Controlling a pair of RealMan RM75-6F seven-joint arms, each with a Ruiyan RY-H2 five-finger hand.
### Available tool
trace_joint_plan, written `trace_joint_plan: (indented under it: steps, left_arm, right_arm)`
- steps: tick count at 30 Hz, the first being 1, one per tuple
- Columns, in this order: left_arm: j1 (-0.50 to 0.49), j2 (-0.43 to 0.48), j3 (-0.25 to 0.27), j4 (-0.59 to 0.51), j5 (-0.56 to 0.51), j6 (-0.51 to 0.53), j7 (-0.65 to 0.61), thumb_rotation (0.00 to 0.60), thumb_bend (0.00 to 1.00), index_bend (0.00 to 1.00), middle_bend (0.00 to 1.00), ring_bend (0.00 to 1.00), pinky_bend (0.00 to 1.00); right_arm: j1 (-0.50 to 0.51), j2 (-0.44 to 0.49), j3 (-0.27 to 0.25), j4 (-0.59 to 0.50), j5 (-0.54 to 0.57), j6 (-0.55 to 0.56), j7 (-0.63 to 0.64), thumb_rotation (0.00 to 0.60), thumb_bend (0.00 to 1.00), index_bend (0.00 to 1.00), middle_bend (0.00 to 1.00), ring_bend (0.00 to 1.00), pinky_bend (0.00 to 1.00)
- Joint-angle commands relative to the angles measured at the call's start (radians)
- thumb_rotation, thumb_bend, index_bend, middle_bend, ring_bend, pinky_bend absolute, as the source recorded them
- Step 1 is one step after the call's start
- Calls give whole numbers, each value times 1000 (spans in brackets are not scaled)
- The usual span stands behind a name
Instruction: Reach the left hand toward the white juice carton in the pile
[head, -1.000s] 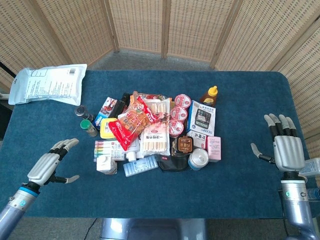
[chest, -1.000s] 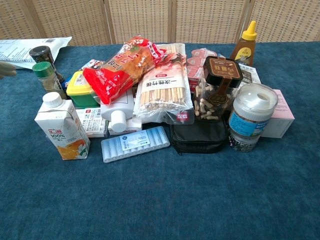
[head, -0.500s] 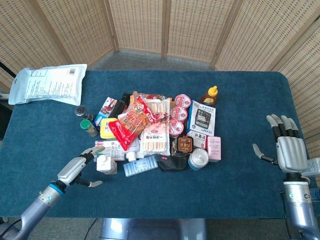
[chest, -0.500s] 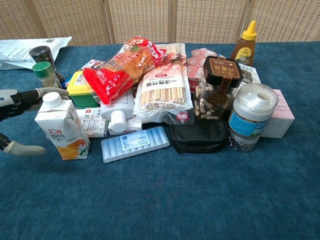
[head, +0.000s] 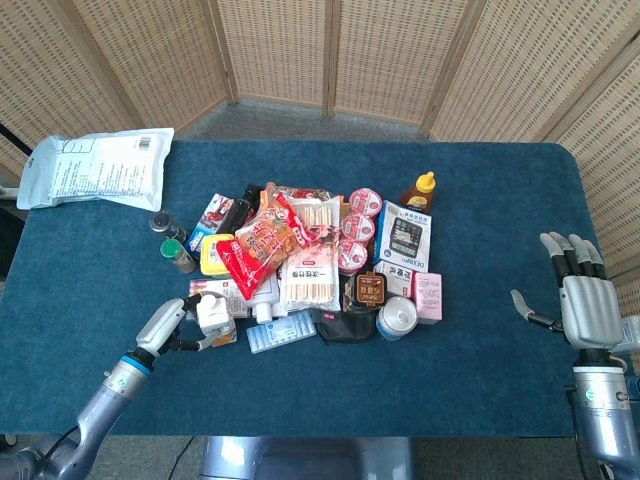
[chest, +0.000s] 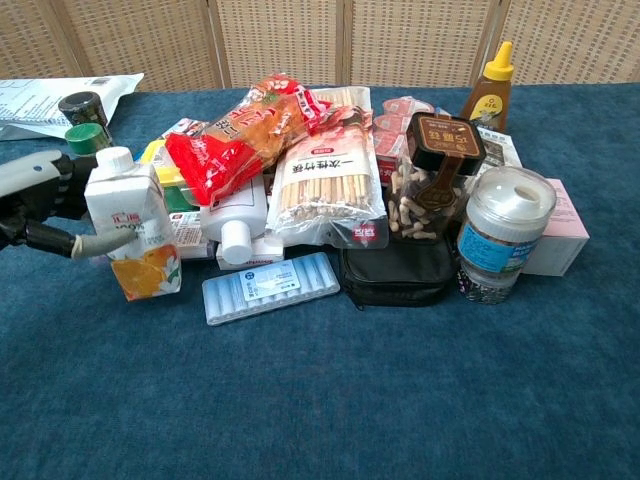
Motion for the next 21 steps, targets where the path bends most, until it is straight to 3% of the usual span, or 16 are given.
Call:
trace_joint_plan:
  steps: [1, 13, 21]
  left_arm:
    - [2, 44, -24, -46, 0, 39, -34, 600, 637, 539, 581, 778, 537]
    - [10, 351, -136, -356, 27, 187, -148, 600, 605, 507, 562, 768, 531]
    - [24, 500, -229, -466, -15, 269, -172, 600, 598, 502, 557, 762, 524]
  right_arm:
    - [1, -2, 0, 2, -2, -2, 4, 383, 338, 0, 127, 0, 0]
    - [3, -22, -5, 35, -3, -16, 39, 382, 337, 0, 127, 0, 0]
    - [10, -38, -8, 51, -3, -30, 41, 379, 337, 0, 126, 0, 0]
